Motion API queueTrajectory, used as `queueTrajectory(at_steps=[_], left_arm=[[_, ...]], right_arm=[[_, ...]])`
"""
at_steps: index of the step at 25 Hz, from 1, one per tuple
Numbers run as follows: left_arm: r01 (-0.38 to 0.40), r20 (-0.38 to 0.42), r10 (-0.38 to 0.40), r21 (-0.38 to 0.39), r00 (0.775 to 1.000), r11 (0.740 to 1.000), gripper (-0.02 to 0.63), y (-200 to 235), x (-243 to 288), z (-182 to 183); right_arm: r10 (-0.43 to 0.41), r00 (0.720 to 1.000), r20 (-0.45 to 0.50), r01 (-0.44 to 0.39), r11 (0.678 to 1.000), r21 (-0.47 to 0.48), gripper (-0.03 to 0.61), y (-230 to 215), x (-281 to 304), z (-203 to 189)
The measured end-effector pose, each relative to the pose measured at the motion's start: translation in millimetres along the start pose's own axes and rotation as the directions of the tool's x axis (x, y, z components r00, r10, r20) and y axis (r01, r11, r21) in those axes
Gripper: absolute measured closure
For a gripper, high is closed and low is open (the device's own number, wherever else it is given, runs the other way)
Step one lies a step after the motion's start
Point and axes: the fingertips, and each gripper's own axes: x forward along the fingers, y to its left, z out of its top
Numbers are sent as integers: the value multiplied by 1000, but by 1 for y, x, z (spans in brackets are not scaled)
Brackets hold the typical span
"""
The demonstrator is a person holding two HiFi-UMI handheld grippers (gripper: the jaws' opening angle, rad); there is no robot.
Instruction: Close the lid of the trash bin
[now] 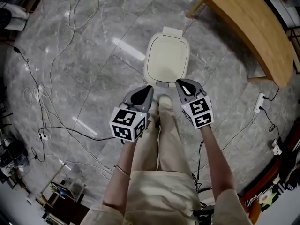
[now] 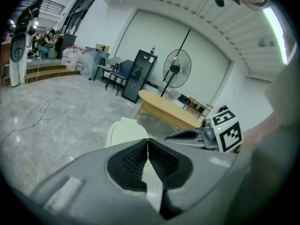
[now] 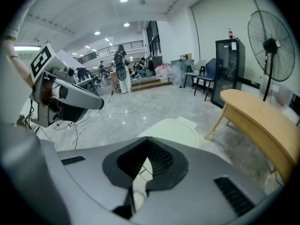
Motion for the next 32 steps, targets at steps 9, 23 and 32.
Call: queueTrajectory(at_steps=[9, 23, 32], left_arm=[[30, 54, -34, 65, 998, 997, 591, -28, -31, 52], [-3, 193, -25, 148, 981, 989, 591, -48, -86, 138], [-43, 322, -36, 236, 946, 971, 591, -69, -129, 192]], right_arm=[[12, 993, 116, -18, 999, 50, 572, 4, -62, 68], [23, 960, 279, -51, 994, 95, 574, 13, -131, 161], [-2, 906, 423, -64, 988, 143, 574, 18, -179, 212]])
